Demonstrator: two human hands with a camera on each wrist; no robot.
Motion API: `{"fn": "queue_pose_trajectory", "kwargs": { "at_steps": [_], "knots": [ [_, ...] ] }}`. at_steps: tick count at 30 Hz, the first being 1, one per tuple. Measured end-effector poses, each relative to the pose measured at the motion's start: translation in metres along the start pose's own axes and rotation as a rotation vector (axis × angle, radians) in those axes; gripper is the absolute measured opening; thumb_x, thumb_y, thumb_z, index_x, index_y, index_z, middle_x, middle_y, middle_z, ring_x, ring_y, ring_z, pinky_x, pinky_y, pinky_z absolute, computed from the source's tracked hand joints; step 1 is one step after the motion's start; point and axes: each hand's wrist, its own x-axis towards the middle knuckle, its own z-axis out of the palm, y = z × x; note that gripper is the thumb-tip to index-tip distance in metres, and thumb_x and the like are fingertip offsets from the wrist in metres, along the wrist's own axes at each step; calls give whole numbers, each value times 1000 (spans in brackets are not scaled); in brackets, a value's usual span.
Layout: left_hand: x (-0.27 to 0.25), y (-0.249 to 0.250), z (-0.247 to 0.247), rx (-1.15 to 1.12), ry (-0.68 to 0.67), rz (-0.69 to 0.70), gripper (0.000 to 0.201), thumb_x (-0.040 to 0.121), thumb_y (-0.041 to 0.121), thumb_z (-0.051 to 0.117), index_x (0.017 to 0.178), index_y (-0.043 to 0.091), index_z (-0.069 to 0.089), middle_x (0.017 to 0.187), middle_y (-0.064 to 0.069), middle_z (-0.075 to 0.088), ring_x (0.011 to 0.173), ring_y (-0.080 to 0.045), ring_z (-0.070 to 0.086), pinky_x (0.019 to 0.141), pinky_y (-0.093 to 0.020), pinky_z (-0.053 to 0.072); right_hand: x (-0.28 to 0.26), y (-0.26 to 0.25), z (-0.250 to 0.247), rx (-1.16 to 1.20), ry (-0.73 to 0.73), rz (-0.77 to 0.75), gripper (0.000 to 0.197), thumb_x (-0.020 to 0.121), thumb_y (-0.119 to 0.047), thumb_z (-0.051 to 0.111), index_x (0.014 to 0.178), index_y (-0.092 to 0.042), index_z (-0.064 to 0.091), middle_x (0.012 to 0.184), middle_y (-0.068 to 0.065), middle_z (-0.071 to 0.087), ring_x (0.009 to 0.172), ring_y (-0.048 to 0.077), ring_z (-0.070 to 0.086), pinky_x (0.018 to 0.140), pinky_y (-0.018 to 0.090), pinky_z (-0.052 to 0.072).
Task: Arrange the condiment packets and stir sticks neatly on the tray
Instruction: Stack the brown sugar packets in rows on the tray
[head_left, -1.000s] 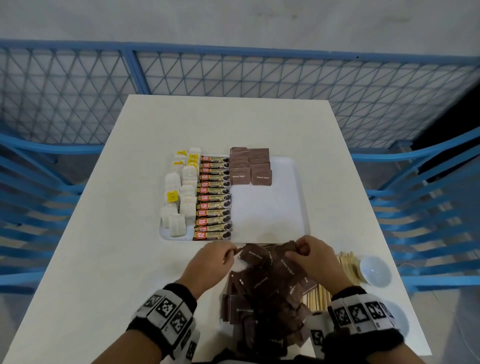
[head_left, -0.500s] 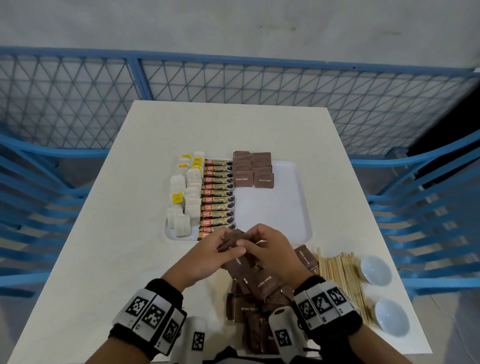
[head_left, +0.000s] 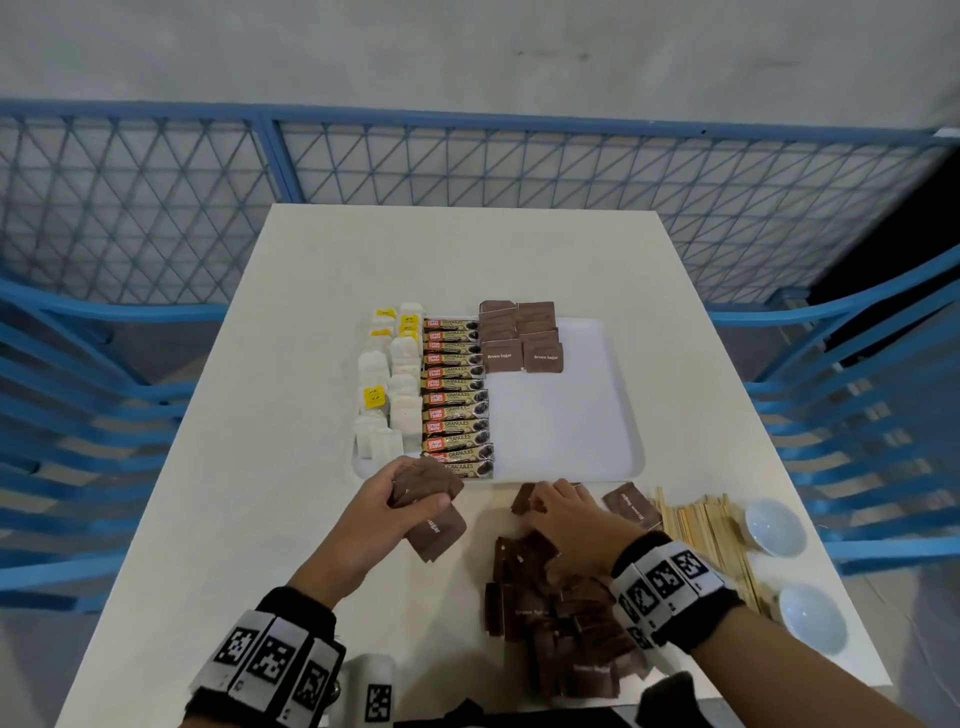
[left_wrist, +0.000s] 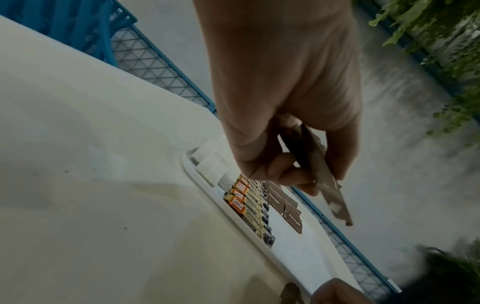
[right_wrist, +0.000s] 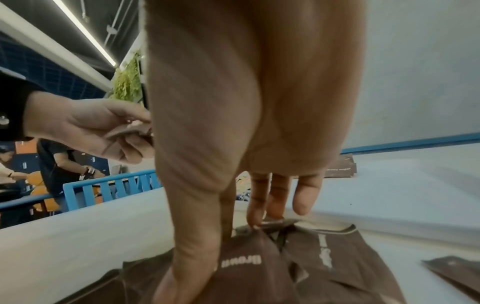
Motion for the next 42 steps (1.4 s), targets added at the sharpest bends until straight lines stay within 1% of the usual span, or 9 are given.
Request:
{"fn": "queue_pose_trajectory", "kwargs": {
  "at_steps": [6, 12, 16, 20, 25, 29, 34, 38, 42],
  "knots": [
    [-2, -5, -15, -88, -10, -15, 37, 77, 11, 71, 110, 3, 58, 96, -10, 73, 96, -26, 67, 73, -34, 49, 3, -13, -2, 45, 65, -2, 48, 77, -29, 68, 118, -11, 48, 130, 6, 35, 119, 25, 31, 104, 37, 27],
    [-4, -4, -21, -229, -19, -94, 14, 89, -3, 55, 99, 6, 53, 102, -17, 70, 90, -36, 66, 52, -29, 42, -6, -18, -14, 428, 142, 82, 24, 84, -18, 63, 99, -21, 45, 108, 0, 61, 93, 16, 55, 84, 31, 48],
    [-2, -2, -18, -188, -32, -110, 19, 93, 0, 52, 109, 9, 50, 99, -14, 71, 89, -26, 67, 68, -38, 49, -16, -22, -27, 791, 365, 113, 24, 82, -26, 69, 99, -26, 52, 98, -5, 65, 87, 9, 60, 76, 19, 49],
    [0, 4, -2, -136, -100, -131, 18, 96, 8, 50, 112, 16, 49, 83, -7, 68, 73, -22, 64, 62, -33, 52, -16, -43, -44, 1072, 525, 5, 20, 83, -25, 68, 92, -35, 53, 92, -15, 62, 82, -8, 56, 68, 7, 43],
    [0, 22, 16, -273, -168, -225, 28, 101, 29, 37, 122, 15, 50, 93, -17, 69, 79, -32, 67, 74, -41, 58, 0, -58, -46, 960, 655, -94, 24, 91, -21, 58, 113, -13, 58, 100, 1, 59, 91, 7, 52, 78, 4, 38],
    [-2, 29, 23, -306, -261, -225, 48, 93, 48, 35, 121, 15, 56, 94, -14, 70, 82, -25, 70, 84, -44, 56, 7, -59, -35, 769, 678, -80, 48, 95, -32, 47, 138, -11, 42, 103, 5, 47, 97, 11, 42, 83, 7, 29],
    [-5, 23, 28, -249, -231, -184, 42, 85, 9, 61, 124, 17, 48, 106, -6, 66, 85, -20, 70, 68, -31, 56, 0, -51, -25, 654, 646, -117, 58, 97, -47, 18, 143, -16, 35, 113, 5, 40, 102, 11, 30, 91, 15, 26],
    [-9, 18, 21, -219, -149, -150, 38, 84, 3, 63, 117, 19, 52, 105, -6, 66, 83, -21, 70, 67, -31, 57, -18, -31, -16, 824, 591, -99, 54, 95, -53, 23, 140, -25, 39, 103, -11, 37, 105, 9, 34, 92, 9, 27],
    [-16, 13, 4, -206, -57, -124, 33, 85, 2, 62, 114, 16, 54, 105, -5, 67, 84, -21, 69, 73, -34, 58, -43, -10, 12, 467, 346, -119, 55, 85, -55, 52, 134, -32, 43, 115, -12, 38, 109, 3, 27, 103, 25, 30]
  ]
}}
